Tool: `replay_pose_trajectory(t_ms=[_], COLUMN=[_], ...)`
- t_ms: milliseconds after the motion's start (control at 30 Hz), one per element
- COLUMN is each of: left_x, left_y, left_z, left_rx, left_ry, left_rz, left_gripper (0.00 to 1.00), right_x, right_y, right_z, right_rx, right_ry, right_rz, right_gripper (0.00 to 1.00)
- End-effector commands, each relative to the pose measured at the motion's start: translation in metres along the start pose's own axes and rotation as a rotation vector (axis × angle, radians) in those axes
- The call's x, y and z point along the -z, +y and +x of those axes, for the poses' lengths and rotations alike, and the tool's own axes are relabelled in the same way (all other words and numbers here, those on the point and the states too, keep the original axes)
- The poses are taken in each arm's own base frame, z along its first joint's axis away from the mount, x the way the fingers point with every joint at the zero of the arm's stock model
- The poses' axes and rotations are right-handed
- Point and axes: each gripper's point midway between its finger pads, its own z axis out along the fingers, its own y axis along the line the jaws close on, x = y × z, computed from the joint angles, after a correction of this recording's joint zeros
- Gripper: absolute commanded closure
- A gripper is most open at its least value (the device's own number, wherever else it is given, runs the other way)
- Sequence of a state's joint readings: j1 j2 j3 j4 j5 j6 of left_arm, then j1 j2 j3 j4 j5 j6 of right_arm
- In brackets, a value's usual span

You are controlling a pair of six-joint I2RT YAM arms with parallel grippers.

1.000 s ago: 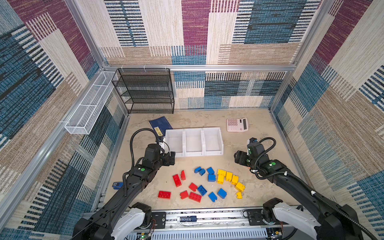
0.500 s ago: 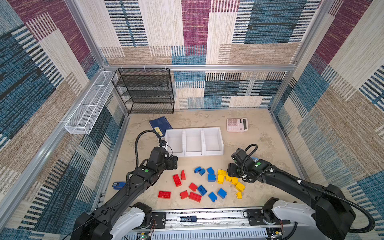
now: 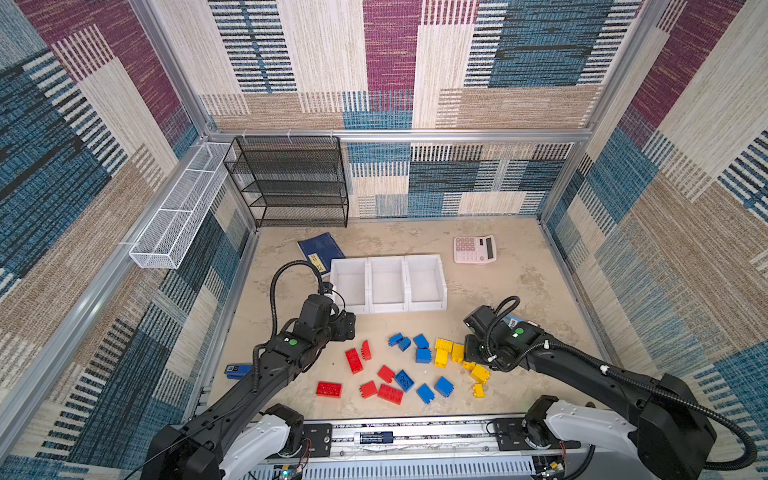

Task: Sort the legos into containers by color
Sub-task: 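Close the right gripper on a yellow brick and lift it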

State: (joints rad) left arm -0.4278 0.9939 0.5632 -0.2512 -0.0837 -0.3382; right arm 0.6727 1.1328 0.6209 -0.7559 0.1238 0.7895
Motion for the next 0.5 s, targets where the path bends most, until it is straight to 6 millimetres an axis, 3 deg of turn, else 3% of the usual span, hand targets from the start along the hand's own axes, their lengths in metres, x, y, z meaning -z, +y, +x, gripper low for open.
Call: replay_pose_trajectory(t_ms=[0,467], left_x=[0.0,-0.002], left_y=[0.003,0.003], left_z=[0.002,0.005], left_rx=[0.008,0.006], left_ry=[0.001,0.015], left_rz=[-0.018,-0.018], left_gripper=[0.1,0.11], right_x=[-0.002,-0.003], right_y=[0.0,0.014], right_z=[0.002,-0.002], right_rx=[-0.021,-0.022], right_ry=[0.007,0.003], right_rz=[-0.003,-0.045], right_gripper=[0.42,0.45])
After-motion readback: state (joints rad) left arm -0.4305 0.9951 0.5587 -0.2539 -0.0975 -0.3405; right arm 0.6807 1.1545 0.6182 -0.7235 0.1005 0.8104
